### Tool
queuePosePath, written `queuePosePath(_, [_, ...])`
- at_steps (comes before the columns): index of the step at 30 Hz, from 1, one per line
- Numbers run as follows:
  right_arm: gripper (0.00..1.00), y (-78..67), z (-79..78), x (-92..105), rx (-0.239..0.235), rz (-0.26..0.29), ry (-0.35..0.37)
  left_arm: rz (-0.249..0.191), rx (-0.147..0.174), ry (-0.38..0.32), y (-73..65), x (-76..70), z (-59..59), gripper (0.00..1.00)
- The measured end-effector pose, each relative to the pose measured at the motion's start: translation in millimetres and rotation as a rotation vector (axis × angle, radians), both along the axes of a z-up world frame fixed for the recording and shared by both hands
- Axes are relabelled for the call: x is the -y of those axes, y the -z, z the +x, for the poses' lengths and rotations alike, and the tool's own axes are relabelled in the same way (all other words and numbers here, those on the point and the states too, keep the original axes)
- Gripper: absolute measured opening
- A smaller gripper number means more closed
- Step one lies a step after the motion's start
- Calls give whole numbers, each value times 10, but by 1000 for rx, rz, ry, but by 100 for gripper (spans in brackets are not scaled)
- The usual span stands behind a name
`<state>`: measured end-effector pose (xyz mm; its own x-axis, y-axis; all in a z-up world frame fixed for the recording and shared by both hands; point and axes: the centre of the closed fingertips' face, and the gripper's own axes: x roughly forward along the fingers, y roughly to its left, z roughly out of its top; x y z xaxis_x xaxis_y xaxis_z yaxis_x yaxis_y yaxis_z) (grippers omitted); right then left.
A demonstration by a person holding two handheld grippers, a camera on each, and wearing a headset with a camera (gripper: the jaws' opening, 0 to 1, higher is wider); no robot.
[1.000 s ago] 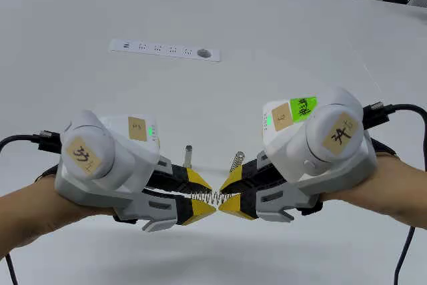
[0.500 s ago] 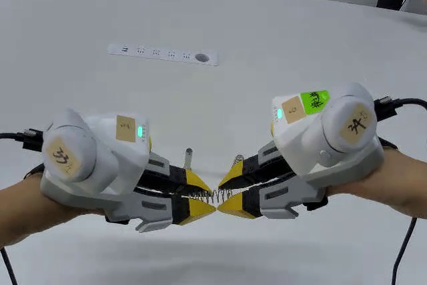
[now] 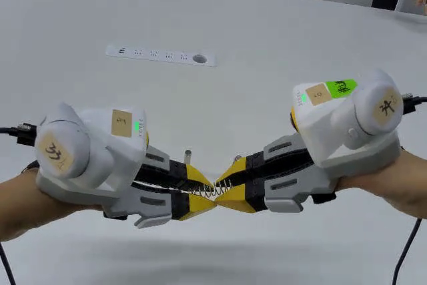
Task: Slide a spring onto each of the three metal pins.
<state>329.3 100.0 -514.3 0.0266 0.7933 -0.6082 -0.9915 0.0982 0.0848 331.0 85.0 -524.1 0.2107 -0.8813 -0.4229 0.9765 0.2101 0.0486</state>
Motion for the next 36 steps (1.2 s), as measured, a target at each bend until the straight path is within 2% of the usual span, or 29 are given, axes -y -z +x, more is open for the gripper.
queuePosePath(9, [12, -203, 38, -113, -80, 141, 88, -16, 2, -10, -10, 22, 43, 10])
queuePosePath(11, [12, -223, 61, -131, -95, 154, 111, -28, -2, -25, -14, 26, 63, 10])
queuePosePath(16, [11, -291, 100, -194, -81, 181, 127, -58, -15, -53, -43, 16, 106, 10])
queuePosePath(21, [11, -267, 131, -250, -68, 163, 140, -49, -9, -73, -21, -19, 143, 10])
queuePosePath(23, [11, -261, 150, -244, -56, 158, 139, -41, 4, -83, -18, -38, 159, 10])
queuePosePath(24, [11, -259, 168, -244, -51, 154, 142, -30, 27, -95, -19, -55, 181, 10])
queuePosePath(25, [11, -257, 177, -246, -50, 151, 145, -26, 33, -100, -17, -56, 185, 11])
queuePosePath(29, [11, -250, 196, -264, -46, 145, 145, -28, 32, -124, 0, -80, 213, 11])
queuePosePath(32, [11, -305, 282, -269, -34, 155, 156, 1, 70, -178, 88, -225, 297, 14])
queuePosePath(33, [11, -318, 317, -266, -29, 157, 162, 1, 58, -193, 120, -266, 305, 16])
queuePosePath(34, [11, -329, 388, -257, -16, 153, 176, -18, 17, -227, 155, -336, 312, 20])
queuePosePath(36, [11, -332, 475, -246, -7, 147, 189, -51, 0, -263, 146, -410, 334, 26])
